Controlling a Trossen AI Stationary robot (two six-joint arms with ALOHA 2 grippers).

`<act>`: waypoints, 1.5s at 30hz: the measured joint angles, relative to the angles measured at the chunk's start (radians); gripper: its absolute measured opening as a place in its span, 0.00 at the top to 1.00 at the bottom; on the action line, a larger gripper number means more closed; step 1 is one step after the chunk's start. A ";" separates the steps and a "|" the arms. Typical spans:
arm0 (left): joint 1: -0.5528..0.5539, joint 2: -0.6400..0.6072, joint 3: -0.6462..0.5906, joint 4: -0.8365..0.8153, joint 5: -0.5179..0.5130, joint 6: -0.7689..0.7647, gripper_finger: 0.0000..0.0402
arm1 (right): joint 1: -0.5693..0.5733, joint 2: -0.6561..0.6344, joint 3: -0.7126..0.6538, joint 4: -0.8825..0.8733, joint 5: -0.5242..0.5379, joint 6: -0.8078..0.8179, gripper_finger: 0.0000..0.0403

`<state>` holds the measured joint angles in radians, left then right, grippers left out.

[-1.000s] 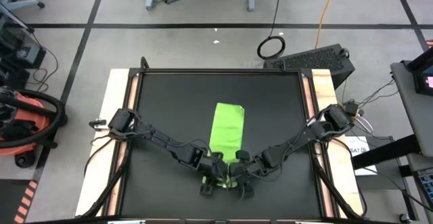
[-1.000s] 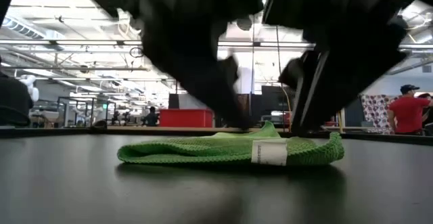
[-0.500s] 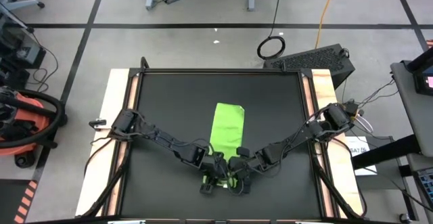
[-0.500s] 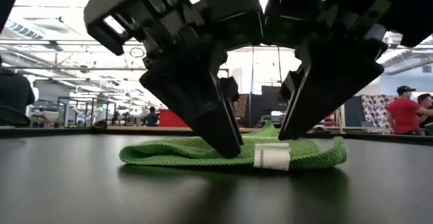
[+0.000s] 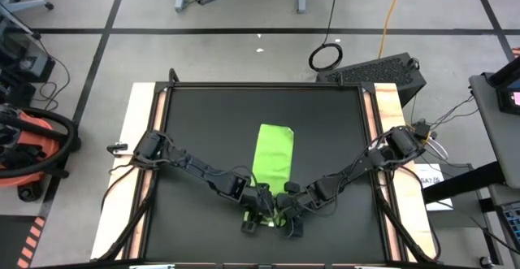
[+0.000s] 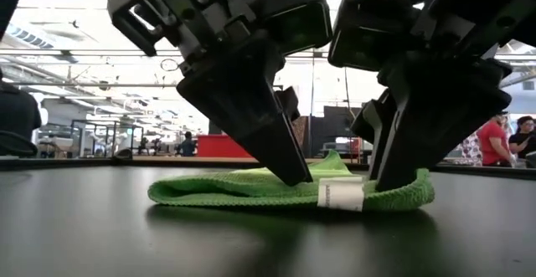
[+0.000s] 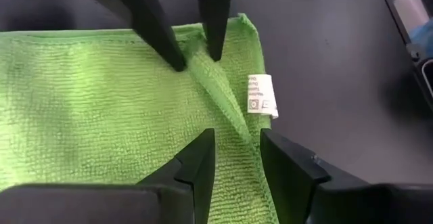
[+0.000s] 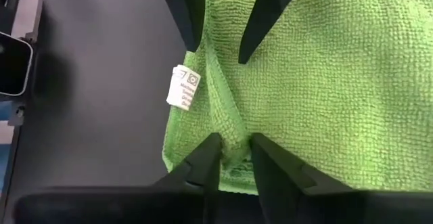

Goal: Roll towel
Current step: Roll the green microfiber towel

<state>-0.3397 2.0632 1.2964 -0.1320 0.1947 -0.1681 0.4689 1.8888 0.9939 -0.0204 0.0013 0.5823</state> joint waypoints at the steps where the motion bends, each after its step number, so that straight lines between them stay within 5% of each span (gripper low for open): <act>1: 0.002 0.000 0.000 0.000 0.000 -0.002 0.69 | 0.005 0.000 0.000 0.001 0.005 -0.001 0.85; 6: 0.013 0.000 0.000 0.000 0.000 -0.007 0.69 | 0.027 0.002 0.012 -0.005 0.000 -0.039 0.98; 16: 0.072 0.000 0.000 -0.006 0.003 -0.011 0.69 | 0.078 0.002 0.024 -0.007 0.045 -0.142 0.95; 31: 0.101 0.023 0.002 -0.003 0.024 -0.010 0.69 | 0.176 0.002 0.026 -0.016 0.190 -0.281 0.51; 45: 0.125 0.056 0.004 0.016 0.082 -0.064 0.69 | 0.192 0.002 0.035 -0.010 0.172 -0.346 0.67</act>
<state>-0.2151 2.1197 1.3006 -0.1158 0.2771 -0.2321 0.6608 1.8912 1.0292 -0.0302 0.1733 0.2366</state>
